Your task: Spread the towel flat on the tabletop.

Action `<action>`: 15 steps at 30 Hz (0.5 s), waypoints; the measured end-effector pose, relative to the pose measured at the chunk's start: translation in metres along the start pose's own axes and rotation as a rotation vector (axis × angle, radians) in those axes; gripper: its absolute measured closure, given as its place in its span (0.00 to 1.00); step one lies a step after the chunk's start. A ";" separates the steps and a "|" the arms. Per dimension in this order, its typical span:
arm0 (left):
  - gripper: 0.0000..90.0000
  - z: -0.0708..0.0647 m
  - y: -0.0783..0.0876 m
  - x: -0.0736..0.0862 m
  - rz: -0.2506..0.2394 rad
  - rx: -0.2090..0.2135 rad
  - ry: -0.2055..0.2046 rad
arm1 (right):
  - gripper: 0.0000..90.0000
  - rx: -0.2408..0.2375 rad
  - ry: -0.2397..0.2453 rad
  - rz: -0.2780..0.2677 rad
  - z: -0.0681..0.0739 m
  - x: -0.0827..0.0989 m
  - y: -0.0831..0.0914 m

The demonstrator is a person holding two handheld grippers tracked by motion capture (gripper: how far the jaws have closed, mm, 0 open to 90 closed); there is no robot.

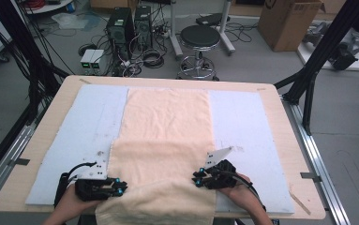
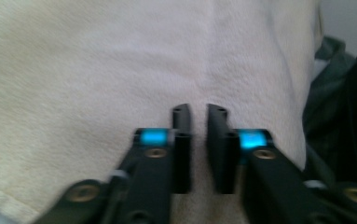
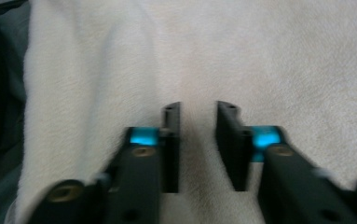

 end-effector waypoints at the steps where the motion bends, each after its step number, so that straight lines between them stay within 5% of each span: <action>1: 0.99 -0.002 0.002 0.000 -0.010 0.003 0.001 | 0.98 -0.031 -0.001 0.002 0.003 0.000 0.001; 9: 0.99 -0.030 0.020 0.001 -0.063 0.085 -0.035 | 0.97 -0.124 0.074 0.012 0.037 0.003 0.009; 10: 0.94 -0.030 0.021 0.000 -0.076 0.063 -0.034 | 0.82 -0.110 0.063 -0.009 0.037 0.001 0.012; 11: 0.83 -0.027 0.020 -0.001 -0.081 0.031 -0.030 | 0.79 -0.104 0.034 -0.035 0.035 0.000 0.015; 13: 0.68 -0.024 0.019 -0.003 -0.090 0.032 -0.009 | 0.70 -0.152 -0.002 -0.064 0.037 -0.002 0.018; 15: 0.66 -0.023 0.016 -0.003 -0.084 0.042 -0.014 | 0.63 -0.156 0.017 -0.075 0.043 -0.002 0.016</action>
Point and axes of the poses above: each handheld gripper's, and its own axes: y roughly backward along the jaws, x roughly out of its underside, z roughly to its left, the point moved 6 cm from there along -y, roughly forward along the jaws, and after that the axes turned 2 degrees about x, right-handed, at the moved point
